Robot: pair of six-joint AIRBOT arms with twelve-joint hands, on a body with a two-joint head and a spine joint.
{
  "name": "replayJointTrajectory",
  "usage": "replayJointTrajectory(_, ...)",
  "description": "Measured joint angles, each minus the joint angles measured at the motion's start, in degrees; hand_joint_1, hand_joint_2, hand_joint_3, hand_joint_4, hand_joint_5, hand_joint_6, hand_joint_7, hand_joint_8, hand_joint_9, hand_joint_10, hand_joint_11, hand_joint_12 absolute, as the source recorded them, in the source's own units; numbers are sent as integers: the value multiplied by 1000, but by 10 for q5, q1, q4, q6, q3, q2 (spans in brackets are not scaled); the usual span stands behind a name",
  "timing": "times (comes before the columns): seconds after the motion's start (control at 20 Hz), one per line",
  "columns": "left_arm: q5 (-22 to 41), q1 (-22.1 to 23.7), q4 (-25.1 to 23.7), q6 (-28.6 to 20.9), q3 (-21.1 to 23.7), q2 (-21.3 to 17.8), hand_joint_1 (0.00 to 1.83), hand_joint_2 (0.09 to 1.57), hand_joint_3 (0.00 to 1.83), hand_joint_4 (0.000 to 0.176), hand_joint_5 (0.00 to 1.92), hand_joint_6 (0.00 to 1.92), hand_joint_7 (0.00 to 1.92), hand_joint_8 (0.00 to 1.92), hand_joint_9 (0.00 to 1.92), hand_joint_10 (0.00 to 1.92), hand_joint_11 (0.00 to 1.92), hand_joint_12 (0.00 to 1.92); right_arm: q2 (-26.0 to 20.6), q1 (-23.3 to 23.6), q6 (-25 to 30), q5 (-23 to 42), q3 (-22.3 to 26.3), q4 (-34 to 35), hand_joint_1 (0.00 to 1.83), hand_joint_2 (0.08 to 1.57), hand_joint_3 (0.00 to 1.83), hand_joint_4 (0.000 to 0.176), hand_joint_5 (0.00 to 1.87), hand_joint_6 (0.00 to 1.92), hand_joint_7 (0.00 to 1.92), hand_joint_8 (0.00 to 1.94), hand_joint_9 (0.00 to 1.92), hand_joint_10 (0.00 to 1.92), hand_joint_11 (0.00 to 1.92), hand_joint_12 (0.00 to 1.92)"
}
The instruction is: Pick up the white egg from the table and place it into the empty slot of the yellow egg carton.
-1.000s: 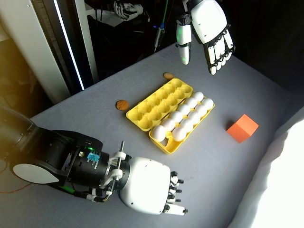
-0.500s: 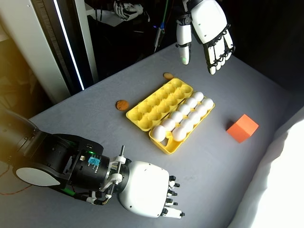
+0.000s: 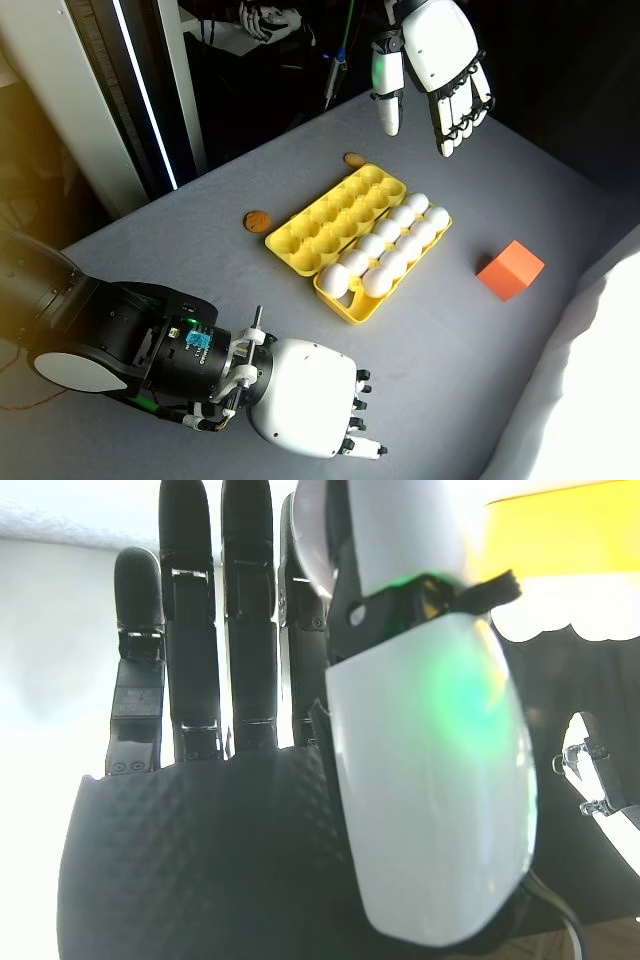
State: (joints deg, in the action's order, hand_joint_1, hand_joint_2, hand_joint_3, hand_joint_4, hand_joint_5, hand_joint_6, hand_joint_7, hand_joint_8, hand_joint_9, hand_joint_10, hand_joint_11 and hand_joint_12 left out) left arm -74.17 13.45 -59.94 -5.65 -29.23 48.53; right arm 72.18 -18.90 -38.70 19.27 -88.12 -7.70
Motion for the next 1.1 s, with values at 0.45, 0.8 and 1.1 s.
replayJointTrajectory(0.45,0,0,0,0,0,0,0,1349,1,0,369,0,406,0,359,0,0,759,-1,16,-2,15,0,-2,1374,1108,1,0,1035,828,1025,1013,794,1269,505,1251)
replayJointTrajectory(0.8,0,0,0,0,0,0,0,1346,1,0,393,11,444,12,398,12,0,817,-3,30,-2,52,-1,-3,1380,1091,1,0,1049,791,1063,935,852,1227,514,1244)
replayJointTrajectory(1.1,0,0,0,0,0,0,0,1351,1,0,373,2,436,2,405,1,0,836,-4,44,112,100,-3,-139,1353,1086,3,0,1057,799,1046,936,887,1116,550,1227)
